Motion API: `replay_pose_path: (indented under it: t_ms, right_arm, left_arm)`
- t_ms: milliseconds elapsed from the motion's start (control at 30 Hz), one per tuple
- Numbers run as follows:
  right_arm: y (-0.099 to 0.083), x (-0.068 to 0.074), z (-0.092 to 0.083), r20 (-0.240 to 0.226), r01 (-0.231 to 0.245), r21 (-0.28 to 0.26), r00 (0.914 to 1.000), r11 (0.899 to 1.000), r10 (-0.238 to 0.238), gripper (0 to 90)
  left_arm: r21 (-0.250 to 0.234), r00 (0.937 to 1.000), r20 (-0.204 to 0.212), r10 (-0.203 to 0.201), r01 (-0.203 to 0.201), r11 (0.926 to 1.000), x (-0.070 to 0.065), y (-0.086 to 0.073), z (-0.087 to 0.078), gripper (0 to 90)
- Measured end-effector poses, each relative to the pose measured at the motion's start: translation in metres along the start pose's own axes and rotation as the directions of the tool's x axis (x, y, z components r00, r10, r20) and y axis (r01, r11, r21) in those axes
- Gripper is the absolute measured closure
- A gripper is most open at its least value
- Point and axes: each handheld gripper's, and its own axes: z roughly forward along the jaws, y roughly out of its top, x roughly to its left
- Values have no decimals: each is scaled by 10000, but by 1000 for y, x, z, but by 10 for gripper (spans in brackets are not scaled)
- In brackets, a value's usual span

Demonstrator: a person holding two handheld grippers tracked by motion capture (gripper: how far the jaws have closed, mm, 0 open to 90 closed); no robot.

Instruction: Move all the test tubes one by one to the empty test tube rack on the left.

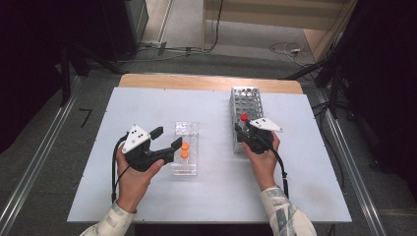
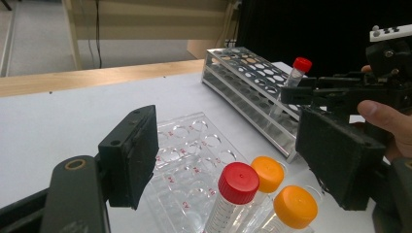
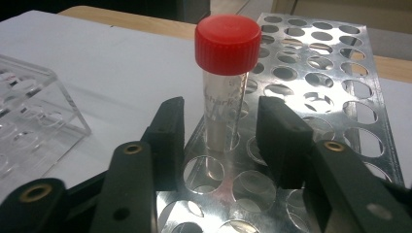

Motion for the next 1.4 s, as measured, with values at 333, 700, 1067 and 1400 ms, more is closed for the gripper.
replay_pose_path:
  t_ms: [333,700,1067,1400]
  right_arm:
    - [1,-1,1,29,152,-82,9999,9999,-152,712]
    - [25,2,-18,-129,258,-779,9996,9966,-269,712]
    - [39,6,-42,-423,508,-1234,9975,9911,-564,713]
    - [32,12,-58,-1107,489,-1112,9920,9926,-612,713]
  left_arm:
    - [43,10000,37,41,-42,10000,-1,-1,1,245]
    - [-47,10000,-64,-6,6,10000,1,0,-1,237]
    - [-73,10000,-49,-13,13,10000,0,1,-2,238]
    - [-116,10000,-10,-10,10,9999,-3,3,-4,242]
